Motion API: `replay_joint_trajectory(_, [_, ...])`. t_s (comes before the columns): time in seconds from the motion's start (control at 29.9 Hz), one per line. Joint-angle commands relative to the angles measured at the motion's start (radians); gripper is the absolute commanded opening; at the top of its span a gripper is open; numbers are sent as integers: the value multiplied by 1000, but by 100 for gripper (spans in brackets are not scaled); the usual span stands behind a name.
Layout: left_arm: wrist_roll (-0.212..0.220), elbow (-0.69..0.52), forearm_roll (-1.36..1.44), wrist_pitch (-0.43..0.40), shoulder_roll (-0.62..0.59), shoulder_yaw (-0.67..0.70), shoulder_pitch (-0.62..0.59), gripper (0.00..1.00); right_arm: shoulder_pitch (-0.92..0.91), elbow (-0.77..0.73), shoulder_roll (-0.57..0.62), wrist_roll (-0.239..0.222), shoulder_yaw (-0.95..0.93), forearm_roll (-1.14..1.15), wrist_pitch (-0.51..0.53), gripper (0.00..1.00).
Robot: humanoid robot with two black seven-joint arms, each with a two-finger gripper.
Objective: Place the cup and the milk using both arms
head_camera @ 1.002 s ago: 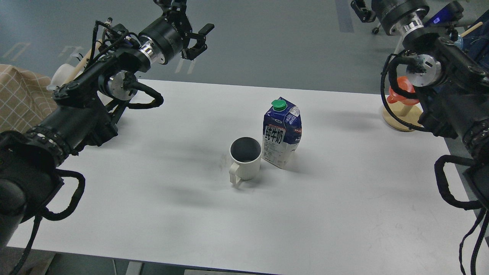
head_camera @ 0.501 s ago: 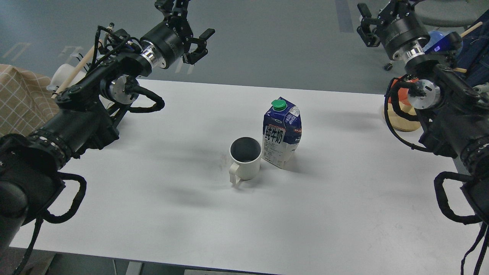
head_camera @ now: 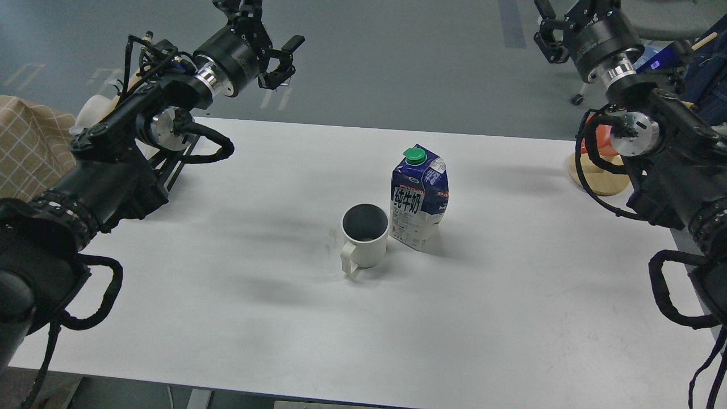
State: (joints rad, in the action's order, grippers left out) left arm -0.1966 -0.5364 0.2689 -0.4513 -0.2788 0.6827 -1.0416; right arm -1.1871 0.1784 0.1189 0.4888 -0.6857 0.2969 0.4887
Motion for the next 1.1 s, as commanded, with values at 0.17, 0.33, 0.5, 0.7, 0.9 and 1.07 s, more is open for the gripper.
replay_joint_trajectory(0.17, [-6, 7, 1, -6, 6, 1, -1, 99, -6, -40, -10, 0, -2, -4, 0, 100])
replay_joint_trajectory(0.33, [-12, 4, -2, -12, 12, 6, 6, 99, -3, -40, -12, 0, -2, -4, 0, 100])
replay_joint_trajectory(0.5, [-12, -8, -2, -20, 10, 14, 14, 99, -3, -40, -15, 0, -2, -4, 0, 100])
replay_joint_trajectory(0.7, [-10, -11, -11, -35, 9, 15, 17, 99, -5, -40, -24, 0, -2, -4, 0, 100])
replay_joint_trajectory(0.9, [-9, -11, -36, -37, 9, 15, 23, 99, -2, -37, -24, 0, -2, -4, 0, 100])
replay_joint_trajectory(1.07, [-9, -33, -36, -37, 3, 15, 23, 99, -6, -37, -25, 0, -5, -4, 0, 100])
